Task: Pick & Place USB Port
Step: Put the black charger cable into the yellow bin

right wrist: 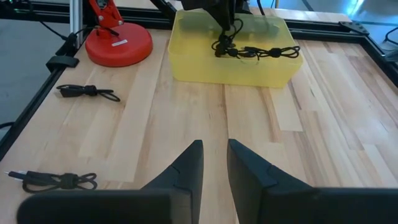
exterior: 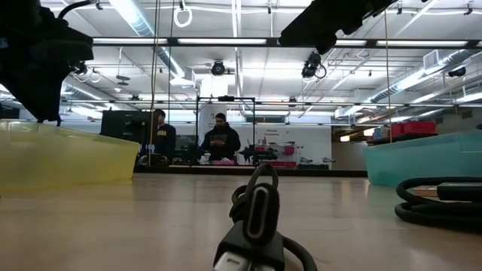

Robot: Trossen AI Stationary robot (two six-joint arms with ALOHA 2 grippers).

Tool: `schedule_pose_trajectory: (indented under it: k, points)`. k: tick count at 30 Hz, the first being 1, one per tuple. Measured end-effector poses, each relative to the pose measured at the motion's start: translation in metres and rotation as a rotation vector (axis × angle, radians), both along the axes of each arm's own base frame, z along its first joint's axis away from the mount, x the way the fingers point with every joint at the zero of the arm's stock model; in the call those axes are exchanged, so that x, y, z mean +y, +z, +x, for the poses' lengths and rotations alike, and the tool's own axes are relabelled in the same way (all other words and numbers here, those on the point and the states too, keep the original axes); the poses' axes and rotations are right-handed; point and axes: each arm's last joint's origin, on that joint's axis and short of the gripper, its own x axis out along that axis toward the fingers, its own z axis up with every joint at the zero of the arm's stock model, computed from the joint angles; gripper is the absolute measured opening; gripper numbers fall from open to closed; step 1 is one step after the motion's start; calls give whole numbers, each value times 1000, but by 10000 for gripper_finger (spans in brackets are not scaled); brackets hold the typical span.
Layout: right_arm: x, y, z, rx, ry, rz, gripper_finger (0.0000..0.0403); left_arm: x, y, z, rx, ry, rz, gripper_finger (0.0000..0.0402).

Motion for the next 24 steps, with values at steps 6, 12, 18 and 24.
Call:
schedule_pose_trajectory:
  k: [6,12,18,24]
  points:
    - [0,0,0,0,0,0,72,2,1,1,-19,-62,90,130]
    - [-1,0,0,-5,-41,4,72,9,9,2,-132,-105,287,129]
    - [-1,0,0,-5,-52,23,72,1,10,6,-162,-161,174,128]
    - [-1,0,0,-4,-59,37,72,-36,17,26,-403,-340,-124,128]
